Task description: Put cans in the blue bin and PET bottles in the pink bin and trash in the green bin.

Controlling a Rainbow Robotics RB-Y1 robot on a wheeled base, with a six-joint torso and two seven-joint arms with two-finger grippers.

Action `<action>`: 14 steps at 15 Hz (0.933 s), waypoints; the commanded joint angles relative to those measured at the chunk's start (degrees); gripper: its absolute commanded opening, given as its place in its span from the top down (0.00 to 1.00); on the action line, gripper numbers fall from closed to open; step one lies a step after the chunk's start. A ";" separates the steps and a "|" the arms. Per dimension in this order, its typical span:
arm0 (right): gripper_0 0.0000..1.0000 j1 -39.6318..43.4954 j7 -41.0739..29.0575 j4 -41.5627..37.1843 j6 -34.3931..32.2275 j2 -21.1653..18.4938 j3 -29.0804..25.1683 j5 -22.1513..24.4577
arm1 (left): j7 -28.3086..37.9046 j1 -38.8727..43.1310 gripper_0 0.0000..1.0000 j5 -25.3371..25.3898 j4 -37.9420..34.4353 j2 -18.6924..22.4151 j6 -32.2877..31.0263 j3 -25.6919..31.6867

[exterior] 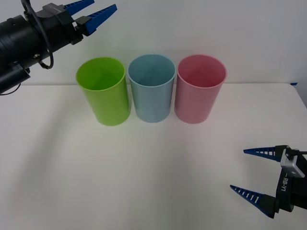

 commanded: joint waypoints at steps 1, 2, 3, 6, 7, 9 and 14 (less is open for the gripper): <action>0.00 0.00 0.00 0.00 0.00 0.00 0.00 0.00 | -0.28 3.26 0.00 0.18 -0.39 0.04 -8.77 7.19; 0.00 0.00 0.00 0.00 0.00 0.00 0.00 0.00 | -0.28 5.11 0.00 0.18 -1.45 0.04 -10.61 9.38; 0.00 0.00 0.00 0.00 0.00 0.00 0.00 0.00 | -0.19 7.04 0.00 0.18 -2.85 0.31 -12.54 11.67; 0.00 0.00 0.00 0.00 0.00 0.00 0.00 0.00 | -0.11 13.81 0.00 0.18 -6.81 0.48 -17.99 18.17; 0.00 0.00 0.00 0.00 0.00 0.00 0.00 0.00 | -0.11 15.66 0.00 0.18 -7.86 0.57 -18.96 19.40; 0.00 0.00 0.00 0.00 0.00 0.00 0.00 0.00 | -0.19 21.37 0.00 0.10 -11.38 0.66 -20.72 22.22; 0.00 0.00 0.00 0.00 0.00 0.00 0.00 0.00 | -0.46 34.46 0.00 0.36 -18.94 0.57 -21.42 25.73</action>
